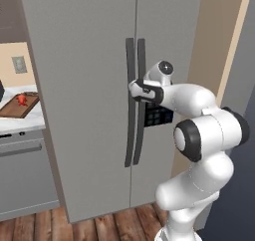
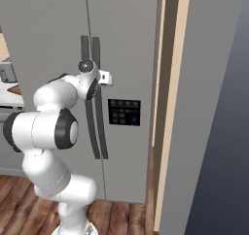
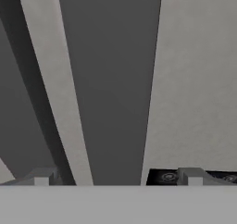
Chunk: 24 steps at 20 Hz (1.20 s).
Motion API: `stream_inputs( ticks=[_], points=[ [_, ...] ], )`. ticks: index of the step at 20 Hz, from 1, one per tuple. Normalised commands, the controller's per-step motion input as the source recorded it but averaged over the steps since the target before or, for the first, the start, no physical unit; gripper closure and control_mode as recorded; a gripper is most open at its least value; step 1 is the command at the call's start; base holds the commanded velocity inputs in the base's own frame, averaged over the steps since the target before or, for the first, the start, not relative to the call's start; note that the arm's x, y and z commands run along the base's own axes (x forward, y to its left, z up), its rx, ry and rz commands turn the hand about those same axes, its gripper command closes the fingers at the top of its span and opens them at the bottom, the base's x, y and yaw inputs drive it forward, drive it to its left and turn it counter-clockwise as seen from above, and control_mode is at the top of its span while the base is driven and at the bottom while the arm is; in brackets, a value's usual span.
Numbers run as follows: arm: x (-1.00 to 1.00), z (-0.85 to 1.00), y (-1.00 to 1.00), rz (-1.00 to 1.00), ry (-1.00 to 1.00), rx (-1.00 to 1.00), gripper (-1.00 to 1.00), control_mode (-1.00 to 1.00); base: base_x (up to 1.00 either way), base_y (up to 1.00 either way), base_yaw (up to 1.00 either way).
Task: Retrieve a lemon from the fridge and place it on the cutting board with the fish.
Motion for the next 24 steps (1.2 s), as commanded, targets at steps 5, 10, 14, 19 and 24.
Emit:
stream_inputs(
  ticks=[5,10,14,19,24],
  points=[
    [0.33,0.00,0.00,0.01,0.00,0.00,-1.00,-1.00,0.00,0.00,0.00],
    [0.21,-0.09,0.00,0.02,-0.06,0.00,-1.00,-1.00,0.00,0.00,0.00],
    [0.20,-0.14,0.00,0.01,-0.08,0.00,-1.00,-1.00,0.00,0.00,0.00],
    [0.26,-0.12,0.00,0.01,-0.09,0.00,-1.00,-1.00,0.00,0.00,0.00],
    [0.28,-0.07,0.01,0.03,-0.06,0.00,1.00,-1.00,0.00,0.00,0.00]
  ],
)
